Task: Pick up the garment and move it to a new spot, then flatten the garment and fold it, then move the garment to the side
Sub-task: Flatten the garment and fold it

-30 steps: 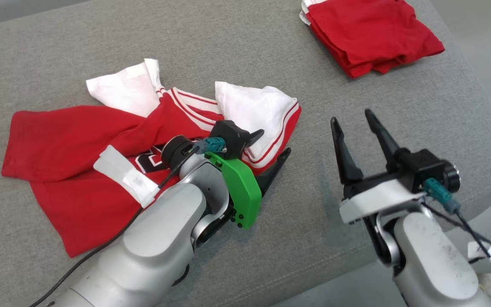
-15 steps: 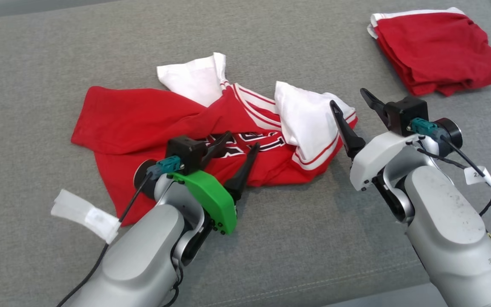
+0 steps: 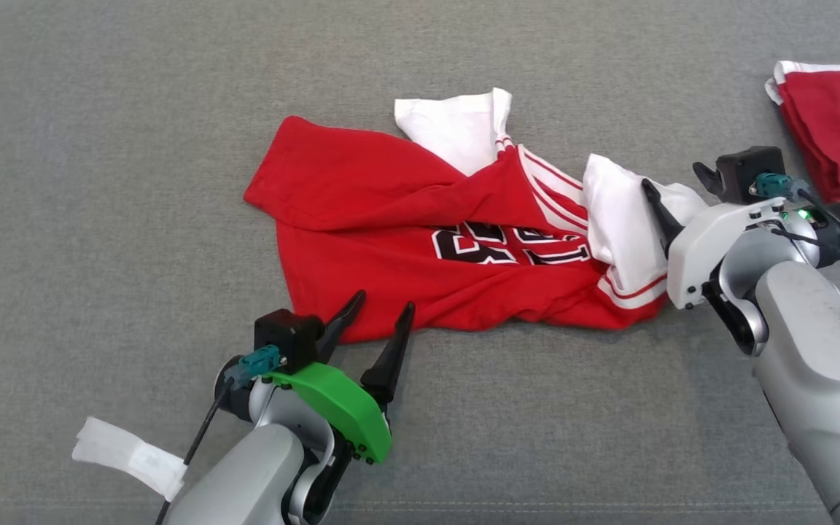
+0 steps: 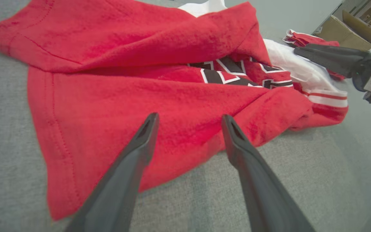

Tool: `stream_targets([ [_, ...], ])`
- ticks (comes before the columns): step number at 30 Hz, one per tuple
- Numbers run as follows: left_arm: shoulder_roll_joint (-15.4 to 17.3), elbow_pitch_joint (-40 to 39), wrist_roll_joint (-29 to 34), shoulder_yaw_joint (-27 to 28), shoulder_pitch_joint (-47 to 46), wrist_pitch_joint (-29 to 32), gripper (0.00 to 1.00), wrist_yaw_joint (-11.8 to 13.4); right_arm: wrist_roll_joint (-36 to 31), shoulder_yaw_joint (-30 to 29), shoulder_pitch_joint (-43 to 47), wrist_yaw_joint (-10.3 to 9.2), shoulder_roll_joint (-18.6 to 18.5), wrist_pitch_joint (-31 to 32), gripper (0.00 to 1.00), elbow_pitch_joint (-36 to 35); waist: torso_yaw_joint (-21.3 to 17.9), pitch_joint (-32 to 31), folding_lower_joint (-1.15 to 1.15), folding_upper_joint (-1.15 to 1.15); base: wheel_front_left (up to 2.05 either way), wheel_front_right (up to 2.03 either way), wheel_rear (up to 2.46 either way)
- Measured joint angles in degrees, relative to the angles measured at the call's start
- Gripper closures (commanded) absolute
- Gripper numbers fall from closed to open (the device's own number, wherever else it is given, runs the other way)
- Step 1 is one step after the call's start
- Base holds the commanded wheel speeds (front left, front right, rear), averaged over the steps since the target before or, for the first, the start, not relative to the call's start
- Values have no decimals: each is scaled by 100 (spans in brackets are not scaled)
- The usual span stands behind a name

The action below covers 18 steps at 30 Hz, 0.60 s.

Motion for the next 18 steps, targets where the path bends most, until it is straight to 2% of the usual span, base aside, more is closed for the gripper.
stream_targets([
  [7,-33,-112,-164,-30,112,-23,0,-59,80,-159,-44,57,-224,34,0,260,545,-3,0,0,0,0,0],
  [13,-19,-132,-174,-3,114,-47,0,-101,250,-126,-40,177,-147,34,0,338,965,-24,0,0,0,0,0],
  [18,25,-155,-215,48,120,-86,0,-103,337,-118,-28,207,-152,90,0,490,1148,-70,0,0,0,0,0],
])
